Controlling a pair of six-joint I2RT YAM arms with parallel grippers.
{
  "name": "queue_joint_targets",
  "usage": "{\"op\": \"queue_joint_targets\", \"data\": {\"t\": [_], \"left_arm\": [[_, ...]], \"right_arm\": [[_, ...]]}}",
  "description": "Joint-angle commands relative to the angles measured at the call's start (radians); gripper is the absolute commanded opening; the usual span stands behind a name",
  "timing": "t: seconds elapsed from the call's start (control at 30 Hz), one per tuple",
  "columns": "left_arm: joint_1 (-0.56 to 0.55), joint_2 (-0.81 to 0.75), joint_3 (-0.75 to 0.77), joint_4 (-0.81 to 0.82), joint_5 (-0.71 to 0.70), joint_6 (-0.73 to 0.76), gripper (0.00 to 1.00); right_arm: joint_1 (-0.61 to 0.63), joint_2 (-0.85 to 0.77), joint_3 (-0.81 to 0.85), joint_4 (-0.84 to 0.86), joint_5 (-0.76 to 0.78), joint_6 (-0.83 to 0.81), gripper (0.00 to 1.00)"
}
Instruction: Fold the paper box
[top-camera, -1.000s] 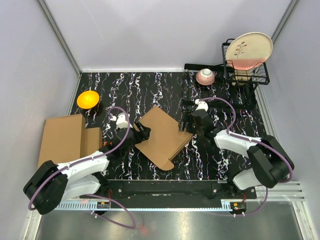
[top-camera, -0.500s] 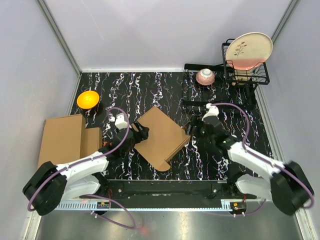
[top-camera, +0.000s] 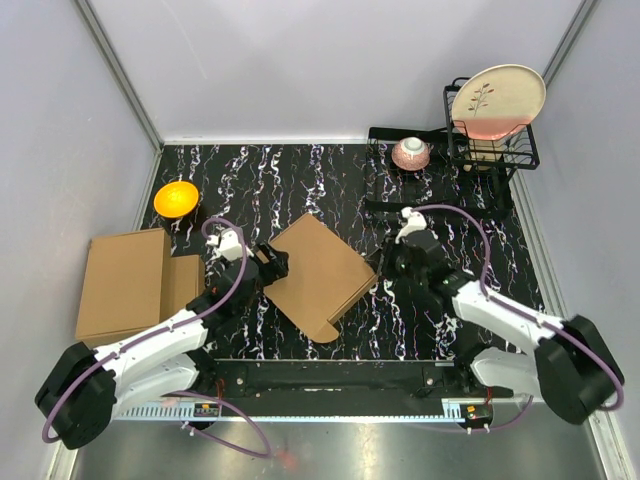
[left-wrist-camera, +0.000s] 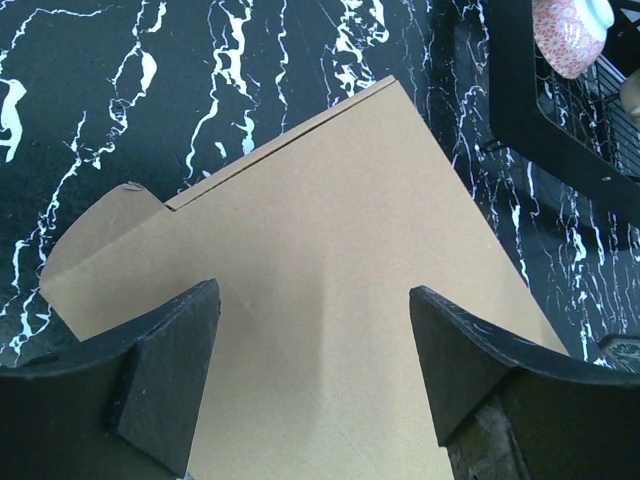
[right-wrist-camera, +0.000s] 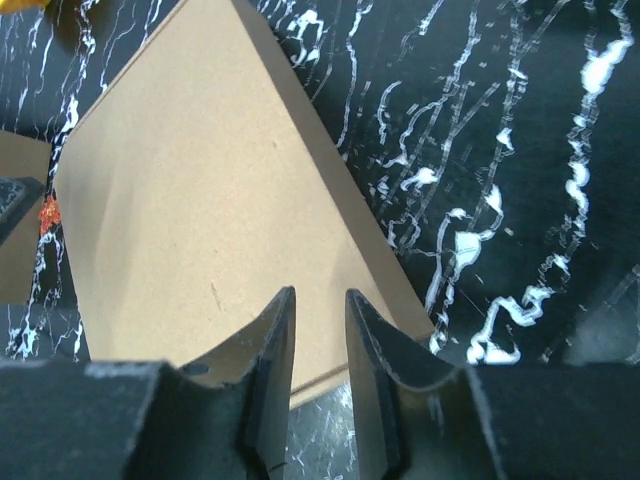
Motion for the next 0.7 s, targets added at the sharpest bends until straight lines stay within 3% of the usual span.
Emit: {"op": "queue_joint_targets", "data": {"t": [0.0,0.3,0.67], "left_arm": [[0.003,-0.024,0.030,-0.021,-0.011,-0.003,0.80],[0.003,0.001,-0.013,-0.027,0.037,-0.047,0.80],[0.003,-0.036,-0.017,-0.042,0.023,-0.028,0.80]], "right_arm": [[0.002,0.164,0.168,0.117,-0.155,-0.036,0.33],[0.000,0.494,0.406,0.123,-0.266,-0.073,0.31],[-0.007,0.623,0.452,0.065,-0.225,-0.131,0.27]]}}
